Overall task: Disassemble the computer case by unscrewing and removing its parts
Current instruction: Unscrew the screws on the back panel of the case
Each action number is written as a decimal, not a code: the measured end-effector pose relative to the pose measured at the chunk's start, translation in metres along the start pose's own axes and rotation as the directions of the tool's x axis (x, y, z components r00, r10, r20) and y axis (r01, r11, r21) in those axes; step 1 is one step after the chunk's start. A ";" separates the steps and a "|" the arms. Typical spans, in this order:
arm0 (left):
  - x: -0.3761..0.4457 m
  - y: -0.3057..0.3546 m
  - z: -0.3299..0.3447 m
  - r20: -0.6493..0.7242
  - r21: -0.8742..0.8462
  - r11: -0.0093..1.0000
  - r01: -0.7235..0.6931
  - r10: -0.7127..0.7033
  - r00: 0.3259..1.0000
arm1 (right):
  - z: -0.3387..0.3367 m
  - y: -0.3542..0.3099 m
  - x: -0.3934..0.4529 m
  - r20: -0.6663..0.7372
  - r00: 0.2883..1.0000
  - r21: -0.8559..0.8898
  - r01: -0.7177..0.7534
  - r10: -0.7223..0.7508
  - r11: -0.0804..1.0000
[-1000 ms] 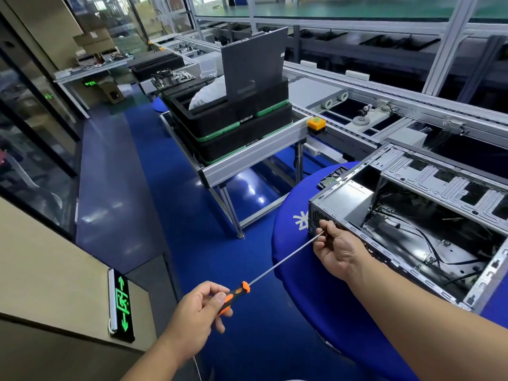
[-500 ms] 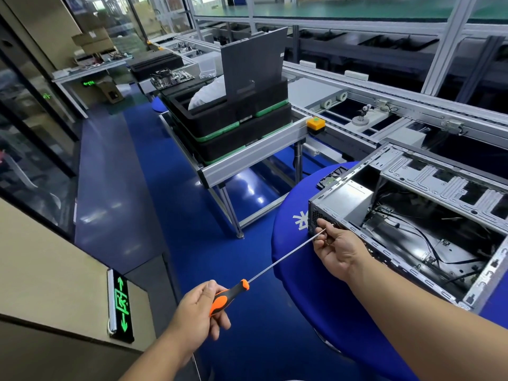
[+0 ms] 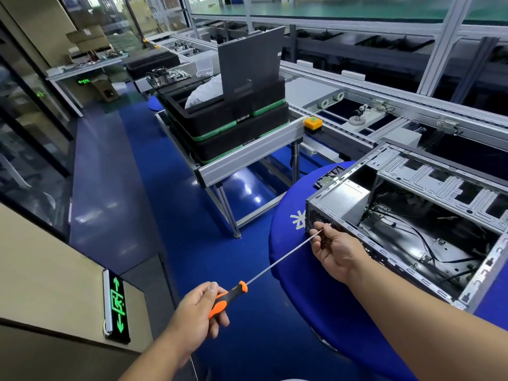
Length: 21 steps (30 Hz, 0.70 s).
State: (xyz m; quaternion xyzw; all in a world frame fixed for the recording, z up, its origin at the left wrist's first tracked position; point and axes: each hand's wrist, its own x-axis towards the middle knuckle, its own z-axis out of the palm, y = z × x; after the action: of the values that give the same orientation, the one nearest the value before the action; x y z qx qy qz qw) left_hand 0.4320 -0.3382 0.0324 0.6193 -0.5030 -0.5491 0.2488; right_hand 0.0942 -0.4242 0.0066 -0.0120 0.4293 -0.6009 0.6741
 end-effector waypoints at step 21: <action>0.000 -0.002 -0.007 -0.038 0.133 0.987 -0.091 0.097 0.995 | 0.007 0.002 0.002 -0.036 0.999 0.004 0.028 -0.028 1.000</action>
State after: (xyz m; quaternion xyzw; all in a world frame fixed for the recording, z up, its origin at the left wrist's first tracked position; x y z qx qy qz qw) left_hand 0.4389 -0.3394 0.0324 0.6219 -0.5611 -0.4887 0.2442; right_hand 0.1002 -0.4292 0.0088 -0.0055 0.4399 -0.6114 0.6577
